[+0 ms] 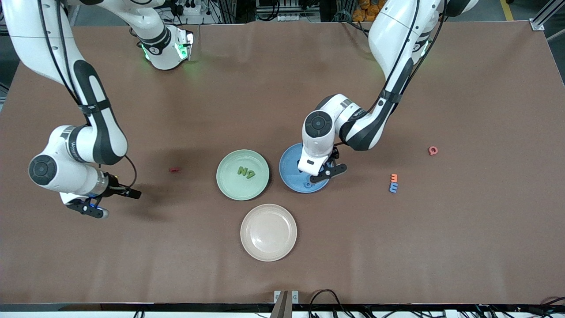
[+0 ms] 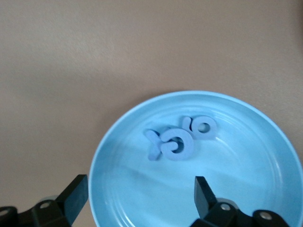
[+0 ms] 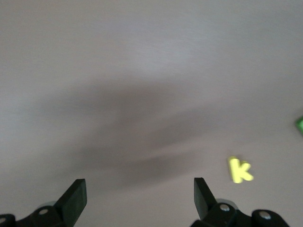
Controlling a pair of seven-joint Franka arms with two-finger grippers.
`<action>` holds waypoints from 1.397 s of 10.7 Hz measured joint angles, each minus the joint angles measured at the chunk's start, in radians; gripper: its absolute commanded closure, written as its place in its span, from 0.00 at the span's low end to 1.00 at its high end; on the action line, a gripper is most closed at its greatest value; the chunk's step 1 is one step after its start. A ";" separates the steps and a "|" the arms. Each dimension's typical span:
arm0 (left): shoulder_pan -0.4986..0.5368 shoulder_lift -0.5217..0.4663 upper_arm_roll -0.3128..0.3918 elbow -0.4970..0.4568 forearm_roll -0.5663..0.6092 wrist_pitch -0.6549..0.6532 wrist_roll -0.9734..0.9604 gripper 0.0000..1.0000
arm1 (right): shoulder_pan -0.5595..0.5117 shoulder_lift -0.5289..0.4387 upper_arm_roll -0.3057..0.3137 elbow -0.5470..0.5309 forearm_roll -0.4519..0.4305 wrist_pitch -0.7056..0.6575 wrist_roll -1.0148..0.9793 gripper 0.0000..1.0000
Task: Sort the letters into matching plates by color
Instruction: 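Reach the left gripper to the blue 3 while the right gripper reaches the 2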
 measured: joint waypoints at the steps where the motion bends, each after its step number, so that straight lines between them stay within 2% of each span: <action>1: 0.003 0.000 0.004 0.001 0.012 -0.003 0.035 0.00 | -0.025 -0.008 0.000 -0.029 -0.005 0.015 -0.004 0.00; 9: 0.220 -0.047 0.016 -0.030 0.017 -0.015 0.443 0.00 | -0.151 -0.169 -0.001 -0.390 -0.014 0.270 -0.032 0.00; 11: 0.296 -0.091 0.015 -0.086 0.018 0.001 0.588 0.00 | -0.170 -0.198 -0.001 -0.448 -0.014 0.292 -0.045 0.00; 15: 0.387 -0.151 0.014 -0.273 0.018 0.217 0.786 0.00 | -0.197 -0.227 -0.001 -0.562 -0.014 0.411 -0.047 0.00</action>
